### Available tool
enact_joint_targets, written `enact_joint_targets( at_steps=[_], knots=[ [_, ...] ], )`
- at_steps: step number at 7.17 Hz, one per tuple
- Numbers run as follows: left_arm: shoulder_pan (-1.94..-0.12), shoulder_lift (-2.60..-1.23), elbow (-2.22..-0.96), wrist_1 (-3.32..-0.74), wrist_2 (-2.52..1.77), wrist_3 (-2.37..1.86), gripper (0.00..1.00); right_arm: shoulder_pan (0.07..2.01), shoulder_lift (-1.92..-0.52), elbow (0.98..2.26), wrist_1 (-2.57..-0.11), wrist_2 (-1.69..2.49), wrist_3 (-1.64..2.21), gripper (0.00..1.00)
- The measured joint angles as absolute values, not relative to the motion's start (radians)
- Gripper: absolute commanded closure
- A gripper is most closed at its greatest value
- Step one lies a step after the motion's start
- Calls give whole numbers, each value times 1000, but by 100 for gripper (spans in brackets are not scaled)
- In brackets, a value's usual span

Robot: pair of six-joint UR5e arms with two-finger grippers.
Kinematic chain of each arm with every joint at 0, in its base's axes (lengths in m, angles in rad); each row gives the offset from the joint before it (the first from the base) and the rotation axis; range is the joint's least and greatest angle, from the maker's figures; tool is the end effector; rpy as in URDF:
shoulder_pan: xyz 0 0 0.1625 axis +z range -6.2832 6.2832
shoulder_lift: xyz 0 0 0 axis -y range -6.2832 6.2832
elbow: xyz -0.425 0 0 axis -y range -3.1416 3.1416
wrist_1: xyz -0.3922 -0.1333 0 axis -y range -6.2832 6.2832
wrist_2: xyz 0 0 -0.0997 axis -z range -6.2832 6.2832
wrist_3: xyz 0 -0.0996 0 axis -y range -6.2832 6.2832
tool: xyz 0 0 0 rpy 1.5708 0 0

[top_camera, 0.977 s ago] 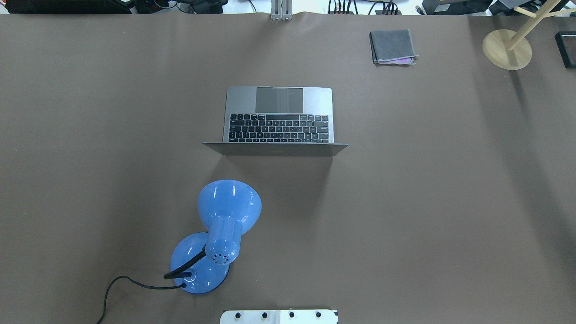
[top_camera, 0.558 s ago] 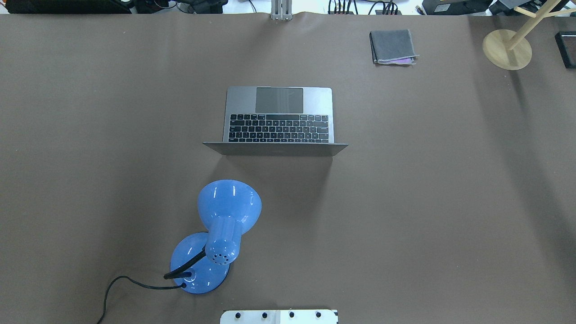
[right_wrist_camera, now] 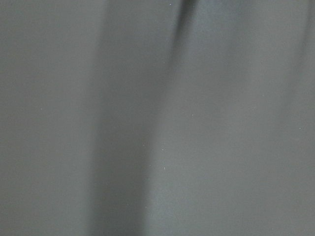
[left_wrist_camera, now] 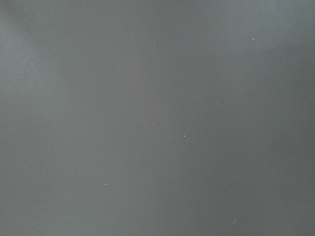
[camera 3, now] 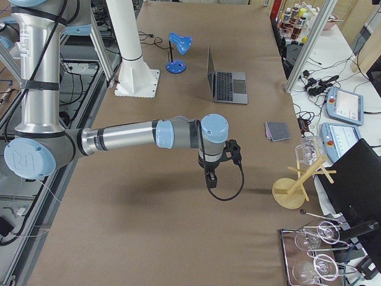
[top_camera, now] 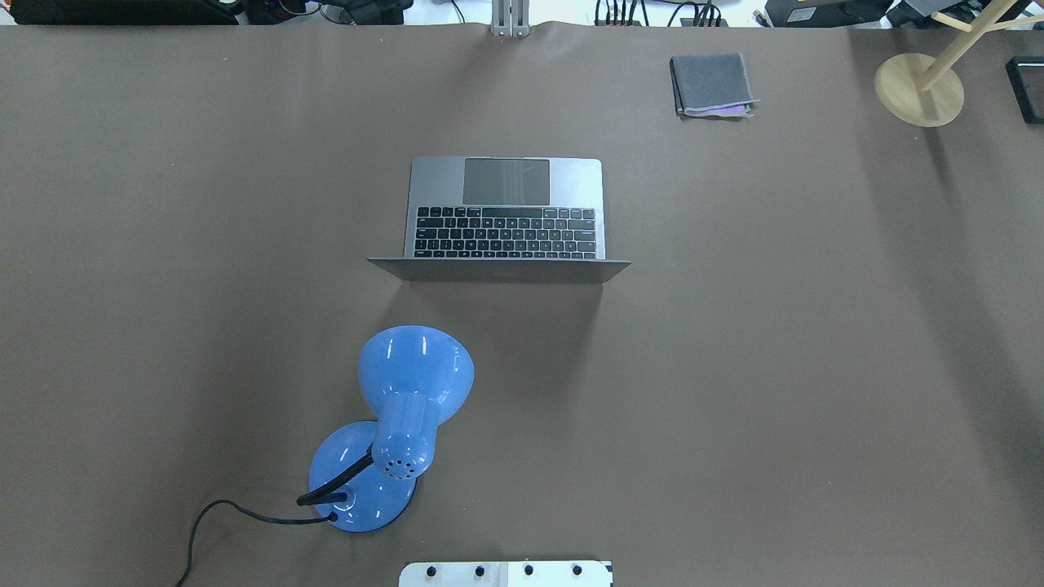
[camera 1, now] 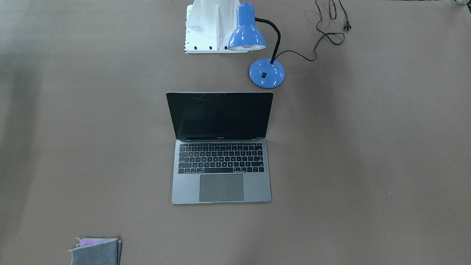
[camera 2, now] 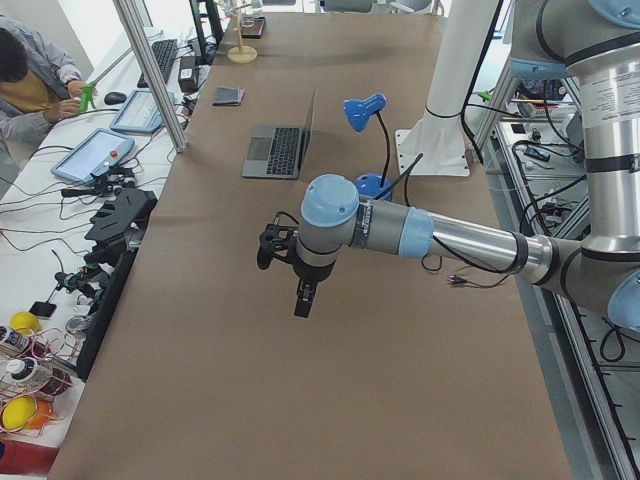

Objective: Close laptop

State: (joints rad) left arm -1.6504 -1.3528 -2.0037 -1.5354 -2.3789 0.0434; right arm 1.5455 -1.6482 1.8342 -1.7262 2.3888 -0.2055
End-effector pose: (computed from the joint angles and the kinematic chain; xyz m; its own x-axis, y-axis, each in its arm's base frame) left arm -0.0930 -0.3955 0.5437 0.7017 0.1162 -0.7029 0.0478 0.9767 0.2092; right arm 0.0491 -0.4557 0.5787 0.6634 -0.2427 0.7079 0.1641 0.9701 0.1788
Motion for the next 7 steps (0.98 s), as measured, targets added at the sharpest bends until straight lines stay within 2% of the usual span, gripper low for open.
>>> enact_joint_targets(
  at_steps=[3,5,7],
  knots=[
    [-1653,-1324,-2007,-1536,-2417,41,2,1543,-1649,1834,-1722,2409,-204,0],
    [-1650,-1328,-2028,-1561,-2490,-47,2,1535,-1649,1849,-1717,2434,-184,12],
    [-1586,-1335,-2109,-1654,-2513,-313,2,1466,-1649,1949,-1643,2459,48,15]
  ],
)
